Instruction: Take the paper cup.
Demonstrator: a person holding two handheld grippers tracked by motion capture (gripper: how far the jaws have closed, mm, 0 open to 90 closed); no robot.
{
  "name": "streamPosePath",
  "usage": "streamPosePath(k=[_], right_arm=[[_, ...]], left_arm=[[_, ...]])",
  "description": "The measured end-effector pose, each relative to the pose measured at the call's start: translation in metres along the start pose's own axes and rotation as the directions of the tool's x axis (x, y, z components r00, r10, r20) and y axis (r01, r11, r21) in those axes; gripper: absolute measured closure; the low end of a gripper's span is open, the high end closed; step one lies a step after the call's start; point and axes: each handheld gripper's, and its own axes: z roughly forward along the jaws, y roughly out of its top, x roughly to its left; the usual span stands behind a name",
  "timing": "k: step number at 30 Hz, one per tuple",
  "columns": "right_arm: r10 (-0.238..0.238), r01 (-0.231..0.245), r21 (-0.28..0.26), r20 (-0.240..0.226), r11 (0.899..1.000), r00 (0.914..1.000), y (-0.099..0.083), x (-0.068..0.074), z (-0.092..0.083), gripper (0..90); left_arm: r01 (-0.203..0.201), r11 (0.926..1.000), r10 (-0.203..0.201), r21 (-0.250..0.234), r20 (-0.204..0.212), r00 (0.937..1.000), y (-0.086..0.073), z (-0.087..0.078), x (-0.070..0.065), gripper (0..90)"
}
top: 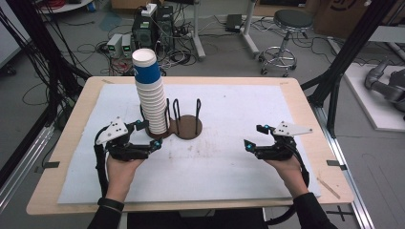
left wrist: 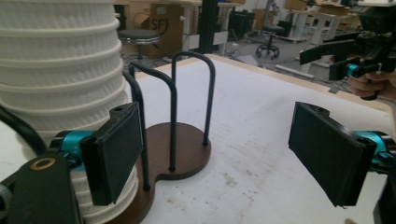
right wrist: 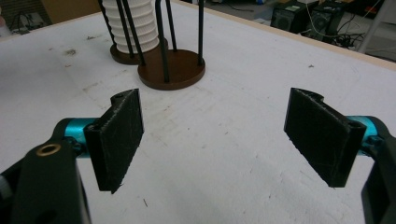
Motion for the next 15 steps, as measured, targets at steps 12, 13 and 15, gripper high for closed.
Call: streamPosePath(k=[12,13,15], right_arm=[[0.014,-0.014,0.014,0.028,1.000,0.9995,-0.0009,-0.0030,0.0016,20.2],[0.017,-0.018,0.018,0.032,1.000,0.9993,-0.0011,-0.0031,0.0012,20.2],[0.021,-0.022,0.015,0.034,1.000,0.9992,-0.0013,-0.0035,0.0004,20.2]], left_arm=[[0.008,1.0000,-0.008,0.004,-0.033,0.9994,0.0103,-0.0035,0.0079,15.8],[0.008,1.0000,-0.008,0.004,-0.033,0.9994,0.0103,-0.0035,0.0079,15.2],[0.015,0.9999,-0.015,0.004,-0.039,0.9991,0.0114,-0.0026,0.0091,13.1]])
